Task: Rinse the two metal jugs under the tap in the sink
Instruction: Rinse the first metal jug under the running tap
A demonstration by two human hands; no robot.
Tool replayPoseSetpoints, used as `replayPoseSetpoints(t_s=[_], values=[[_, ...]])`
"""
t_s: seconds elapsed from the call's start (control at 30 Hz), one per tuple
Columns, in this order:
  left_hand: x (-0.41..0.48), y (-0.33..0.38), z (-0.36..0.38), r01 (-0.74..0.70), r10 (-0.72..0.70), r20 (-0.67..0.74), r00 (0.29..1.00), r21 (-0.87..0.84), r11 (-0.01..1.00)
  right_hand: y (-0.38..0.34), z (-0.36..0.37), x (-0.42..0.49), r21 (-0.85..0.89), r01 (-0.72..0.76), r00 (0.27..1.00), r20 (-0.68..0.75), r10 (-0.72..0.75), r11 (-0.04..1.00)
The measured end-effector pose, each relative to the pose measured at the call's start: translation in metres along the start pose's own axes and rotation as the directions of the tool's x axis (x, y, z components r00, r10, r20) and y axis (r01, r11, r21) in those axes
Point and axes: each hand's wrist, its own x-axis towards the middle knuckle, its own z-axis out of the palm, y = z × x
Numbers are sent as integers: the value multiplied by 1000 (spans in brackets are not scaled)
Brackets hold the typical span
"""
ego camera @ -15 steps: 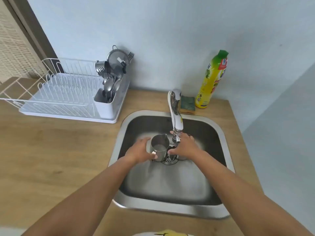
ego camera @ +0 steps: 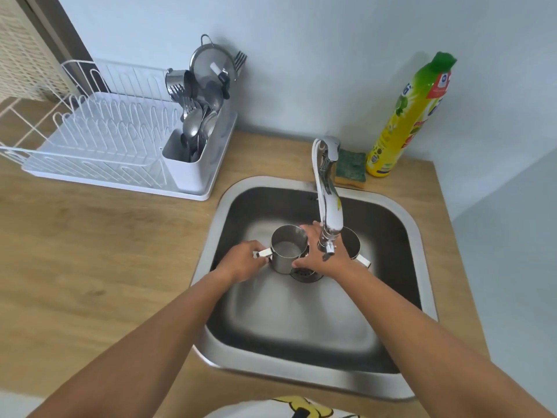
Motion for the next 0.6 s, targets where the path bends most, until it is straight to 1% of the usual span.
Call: replayPoseSetpoints(t_s=[0.1,0.17,0.27,0.4,0.43,0.5,0.6], values=[[1,-1,0,19,-20,-11,1000,-80,997,0,5,-7,98,-37,999,-37,40,994],[0,-2,1,22,-22,1,1000,-115,993,0,7,-10,137,-37,999,-31,41,990],[-4,0,2,-11,13,10,1000,-179,984,-3,5,-19,191,-54,998,-29,61,980],[-20,11,-2,-25,33,14,999,-381,924,-18,-24,-50,277,-58,993,-80,83,959],[-24,14,-4,-22,33,20,999,-409,912,-22,-34,-58,285,-63,994,-70,86,956],[-33,20,-5,-14,34,37,999,-451,892,-20,-43,-70,242,-76,994,-59,92,967],[-45,30,-5,-4,31,45,999,-490,872,-10,-50,-79,232,-55,996,-50,69,971]])
